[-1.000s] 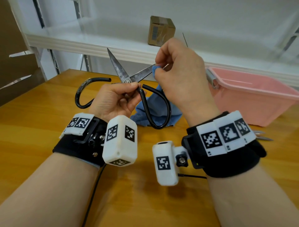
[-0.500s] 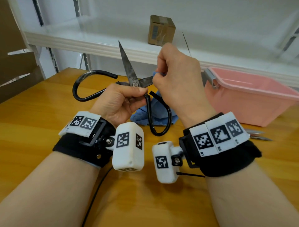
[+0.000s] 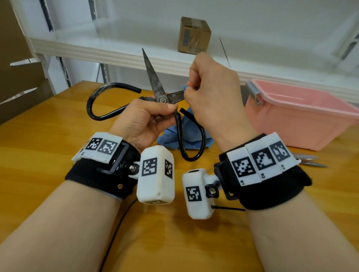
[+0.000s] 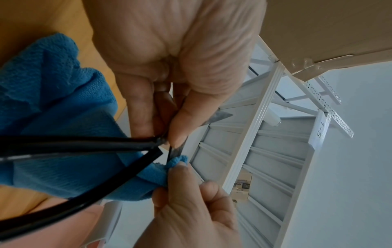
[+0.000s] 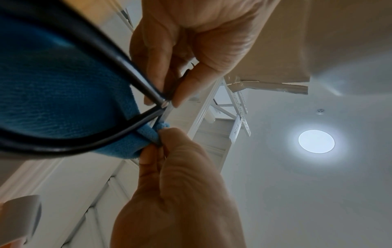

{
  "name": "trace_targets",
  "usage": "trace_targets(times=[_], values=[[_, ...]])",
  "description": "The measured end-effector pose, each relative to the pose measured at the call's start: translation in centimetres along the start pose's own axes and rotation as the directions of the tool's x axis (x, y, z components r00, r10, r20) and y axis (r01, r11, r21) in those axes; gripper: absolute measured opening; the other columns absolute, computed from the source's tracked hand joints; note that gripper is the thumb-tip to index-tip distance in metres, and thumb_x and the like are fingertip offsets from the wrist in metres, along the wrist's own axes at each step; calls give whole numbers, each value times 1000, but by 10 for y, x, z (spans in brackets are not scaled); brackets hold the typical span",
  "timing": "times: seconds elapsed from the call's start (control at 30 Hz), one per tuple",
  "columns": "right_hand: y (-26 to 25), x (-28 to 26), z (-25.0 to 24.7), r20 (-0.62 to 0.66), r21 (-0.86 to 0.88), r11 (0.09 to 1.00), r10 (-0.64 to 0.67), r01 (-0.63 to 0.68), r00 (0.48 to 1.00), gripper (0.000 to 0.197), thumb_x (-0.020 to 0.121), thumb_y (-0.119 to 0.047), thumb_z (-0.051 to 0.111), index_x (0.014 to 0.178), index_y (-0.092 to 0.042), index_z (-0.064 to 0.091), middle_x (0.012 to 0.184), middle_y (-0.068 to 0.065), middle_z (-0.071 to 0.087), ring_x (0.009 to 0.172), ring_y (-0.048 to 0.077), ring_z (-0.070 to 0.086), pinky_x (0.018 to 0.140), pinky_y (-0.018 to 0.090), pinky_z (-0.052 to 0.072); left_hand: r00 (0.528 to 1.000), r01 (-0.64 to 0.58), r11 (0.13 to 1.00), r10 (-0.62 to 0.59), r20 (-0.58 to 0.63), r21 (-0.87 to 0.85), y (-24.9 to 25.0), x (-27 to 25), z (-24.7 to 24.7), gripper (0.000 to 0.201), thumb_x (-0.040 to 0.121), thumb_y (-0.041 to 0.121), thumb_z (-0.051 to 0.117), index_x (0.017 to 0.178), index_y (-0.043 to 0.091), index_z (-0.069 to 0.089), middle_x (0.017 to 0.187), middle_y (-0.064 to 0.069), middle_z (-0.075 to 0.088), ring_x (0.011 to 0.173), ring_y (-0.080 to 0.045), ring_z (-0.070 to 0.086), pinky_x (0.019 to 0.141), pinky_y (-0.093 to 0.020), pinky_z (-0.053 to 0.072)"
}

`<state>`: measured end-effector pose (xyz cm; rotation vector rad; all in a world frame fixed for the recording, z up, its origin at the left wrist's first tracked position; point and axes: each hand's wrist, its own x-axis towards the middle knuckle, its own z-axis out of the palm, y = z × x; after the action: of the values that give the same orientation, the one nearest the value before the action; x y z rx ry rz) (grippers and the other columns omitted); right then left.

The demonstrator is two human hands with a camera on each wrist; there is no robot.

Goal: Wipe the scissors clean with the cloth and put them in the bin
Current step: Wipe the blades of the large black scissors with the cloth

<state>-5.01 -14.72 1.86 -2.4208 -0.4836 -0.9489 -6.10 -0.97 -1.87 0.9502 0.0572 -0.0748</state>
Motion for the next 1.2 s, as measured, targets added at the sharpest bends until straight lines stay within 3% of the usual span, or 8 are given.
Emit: trace_targets(times=[0.17,0.33,0.47,0.67,0.8,0.9,1.03,1.2], values=[[4,1,-3,-18,-28,999,42,-42,999,20,85,1,55,86,-18,50,81,0,60,80,20,59,68,37,48,1000,8,1000,-8,-7,30,-2,0,1,11,77,-8,63,89,-7,64,77,-10,64,71,-16,64,60,-23,59],[0,0,-1,-2,20,1000,18,-18,1000,18,84,0,56,85,-17,50,80,1,61,80,21,61,70,42,50,1000,6,1000,-6,-14,9,1,-1,0,21,66,-5,67,86,-7,65,75,-10,65,70,-16,65,60,-23,59],[9,1,-5,-25,-13,999,44,-45,999,16,87,-3,58,86,-17,51,83,2,62,80,20,60,71,40,49,1000,12,999,-12,-5,33,-2,-1,1,25,59,-2,68,84,-7,66,75,-10,66,72,-17,65,71,-28,60],[0,0,0,13,16,1000,-5,5,1000,18,85,-2,58,84,-18,50,79,0,63,78,19,60,68,38,49,1000,11,999,-11,-16,35,1,-1,-1,20,66,-5,66,87,-7,65,74,-9,65,67,-14,65,62,-22,59],[8,1,0,-8,-3,999,37,-37,999,17,87,-1,55,85,-17,51,81,1,60,80,21,59,68,37,48,1000,15,999,-14,-19,41,-1,-1,0,11,72,-8,64,83,-7,65,76,-11,65,73,-18,66,62,-25,60],[13,3,-2,-4,-13,999,45,-45,999,20,85,1,55,83,-18,50,80,0,60,78,19,57,64,32,45,1000,21,998,-20,-21,60,0,0,0,16,66,-6,66,82,-7,66,75,-11,67,73,-19,67,65,-25,60],[16,9,-10,2,188,978,94,-93,996,19,80,-2,65,81,-20,59,81,-5,65,77,11,61,68,28,52,999,28,1000,-27,-34,5,2,2,-4,13,60,-4,68,73,-4,69,72,-10,68,72,-17,68,74,-29,60],[25,16,-26,-115,530,839,215,-123,970,25,77,-2,69,81,-25,60,80,-5,68,77,14,68,73,34,59,999,29,993,-32,-29,-119,6,3,-9,6,63,-7,66,66,-2,69,72,-11,68,71,-19,70,74,-29,60]])
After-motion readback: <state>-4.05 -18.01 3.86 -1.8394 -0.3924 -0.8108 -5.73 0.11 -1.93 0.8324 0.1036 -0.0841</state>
